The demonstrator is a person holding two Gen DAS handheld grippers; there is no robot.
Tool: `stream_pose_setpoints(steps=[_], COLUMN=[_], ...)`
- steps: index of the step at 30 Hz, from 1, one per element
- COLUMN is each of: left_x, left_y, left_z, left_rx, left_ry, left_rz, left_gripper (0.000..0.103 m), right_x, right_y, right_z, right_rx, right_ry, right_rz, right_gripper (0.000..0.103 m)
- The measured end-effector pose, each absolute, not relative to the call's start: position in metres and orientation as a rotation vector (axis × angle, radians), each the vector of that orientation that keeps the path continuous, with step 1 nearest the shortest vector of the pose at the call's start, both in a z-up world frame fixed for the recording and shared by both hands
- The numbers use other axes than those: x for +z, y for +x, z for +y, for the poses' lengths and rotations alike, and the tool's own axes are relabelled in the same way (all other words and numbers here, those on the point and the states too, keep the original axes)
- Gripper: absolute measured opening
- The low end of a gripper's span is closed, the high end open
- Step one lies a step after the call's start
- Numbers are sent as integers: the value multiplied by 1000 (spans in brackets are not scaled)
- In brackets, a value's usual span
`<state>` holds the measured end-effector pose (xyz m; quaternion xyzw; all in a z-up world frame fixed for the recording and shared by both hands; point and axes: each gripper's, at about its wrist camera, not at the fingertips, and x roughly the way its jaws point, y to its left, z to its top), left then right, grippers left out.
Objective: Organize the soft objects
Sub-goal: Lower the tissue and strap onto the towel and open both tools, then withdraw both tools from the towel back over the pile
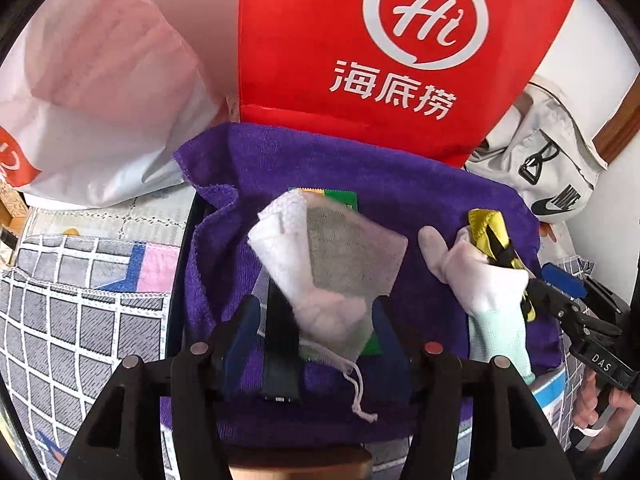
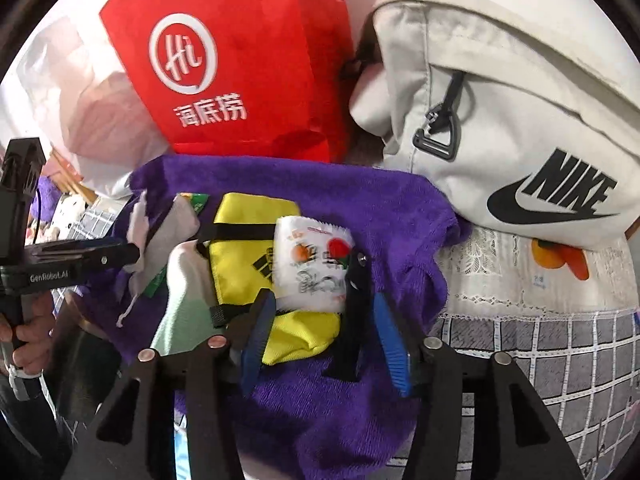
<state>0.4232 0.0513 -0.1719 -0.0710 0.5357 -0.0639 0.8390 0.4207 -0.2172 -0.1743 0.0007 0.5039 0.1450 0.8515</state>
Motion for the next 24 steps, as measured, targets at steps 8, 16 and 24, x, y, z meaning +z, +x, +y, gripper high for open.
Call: stream_pose_setpoints(steps=[8, 16, 24], left_x=[-135, -97, -81], left_y=[393, 339, 263], left_z=[52, 52, 49], left_rx=[-127, -108, -110], left_ry=[-116, -132, -162], left_rz=[1078, 1000, 946], left_gripper=[56, 56, 56], right_x=[-137, -95, -77], right_y=[394, 330, 248], right_z=[-207, -203, -191], right_rx=[302, 335, 380], right_ry=[-1, 3, 24], right_rz=[983, 906, 884], right_gripper=[63, 74, 75])
